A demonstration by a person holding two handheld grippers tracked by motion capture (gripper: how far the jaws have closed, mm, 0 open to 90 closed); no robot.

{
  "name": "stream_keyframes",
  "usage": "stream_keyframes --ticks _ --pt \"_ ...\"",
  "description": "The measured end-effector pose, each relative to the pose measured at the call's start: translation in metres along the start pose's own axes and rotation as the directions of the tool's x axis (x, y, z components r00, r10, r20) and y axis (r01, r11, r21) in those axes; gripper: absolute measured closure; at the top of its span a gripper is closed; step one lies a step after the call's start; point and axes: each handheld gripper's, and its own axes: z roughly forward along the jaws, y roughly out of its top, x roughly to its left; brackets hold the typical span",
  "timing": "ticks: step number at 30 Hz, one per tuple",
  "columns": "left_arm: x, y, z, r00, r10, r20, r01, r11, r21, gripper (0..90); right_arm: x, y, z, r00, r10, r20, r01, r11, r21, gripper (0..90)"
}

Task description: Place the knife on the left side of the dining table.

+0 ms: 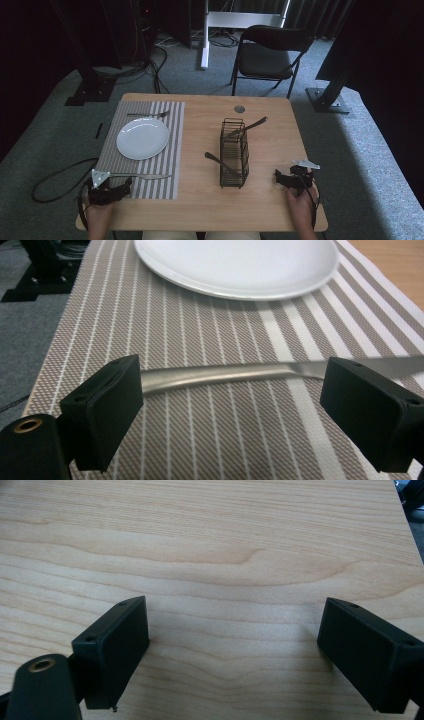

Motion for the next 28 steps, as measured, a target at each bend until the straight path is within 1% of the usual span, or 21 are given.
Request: stream_keyframes --ticks 1,2,4,5,6,7,9,10,12,14,21,28 --pt "0.0000 0.0000 0.0000 1.0000 0.000 0.000 0.000 1.0000 0.000 10.4 0.0000 0.0000 0.0000 1.0000 0.000 0.000 0.000 1.000 0.000 12.1" --pt "-0.0022 -0.0013 -0.0021 0.9999 0.013 -0.006 -0.013 0.9999 0.004 10.4 0.0000 0.0000 0.0000 1.0000 0.000 0.000 0.000 1.000 0.000 12.1" --pt "-0.0031 -0.0031 -0.0031 0.9999 0.008 -0.013 -0.007 1.0000 0.003 9.8 0.0000 0.0000 0.0000 1.0000 0.000 0.000 0.000 1.000 0.000 12.1" --pt "-0.0027 -0.0042 -0.0034 0.9999 0.006 -0.012 -0.006 1.0000 0.000 8.3 0.0000 0.0000 0.0000 1.0000 0.000 0.000 0.000 1.000 0.000 12.1" --pt "-0.0025 -0.0052 -0.0033 1.0000 0.006 0.000 -0.006 1.0000 -0.001 3.4 0.0000 0.0000 0.0000 1.0000 0.000 0.000 0.000 1.000 0.000 12.1" --pt "-0.0022 -0.0056 -0.0033 0.9999 0.011 -0.001 -0.011 0.9999 0.007 0.2 0.0000 0.0000 0.0000 1.0000 0.000 0.000 0.000 1.000 0.000 12.2" --pt "-0.0024 -0.0065 -0.0032 0.9995 0.025 -0.019 -0.024 0.9996 0.013 0.2 0.0000 0.0000 0.0000 1.0000 0.000 0.000 0.000 1.000 0.000 12.1" --pt "-0.0023 -0.0068 -0.0030 0.9994 0.027 -0.020 -0.027 0.9996 0.013 0.2 0.0000 0.0000 0.0000 1.0000 0.000 0.000 0.000 1.000 0.000 12.2" --pt "-0.0024 -0.0070 -0.0024 0.9996 0.024 -0.012 -0.024 0.9995 0.019 0.2 0.0000 0.0000 0.0000 1.0000 0.000 0.000 0.000 1.000 0.000 12.1" --pt "-0.0027 -0.0079 -0.0015 0.9995 0.028 -0.014 -0.027 0.9992 0.028 0.2 0.0000 0.0000 0.0000 1.0000 0.000 0.000 0.000 1.000 0.000 12.1" --pt "0.0018 -0.0087 -0.0017 1.0000 0.000 0.000 0.000 0.9998 0.018 0.2 0.0000 0.0000 0.0000 1.0000 0.000 0.000 0.000 1.000 0.000 12.1" --pt "0.0022 -0.0091 -0.0013 1.0000 0.003 0.000 -0.003 0.9999 0.016 0.2 0.0000 0.0000 0.0000 1.0000 0.000 0.000 0.000 1.000 0.000 12.1"
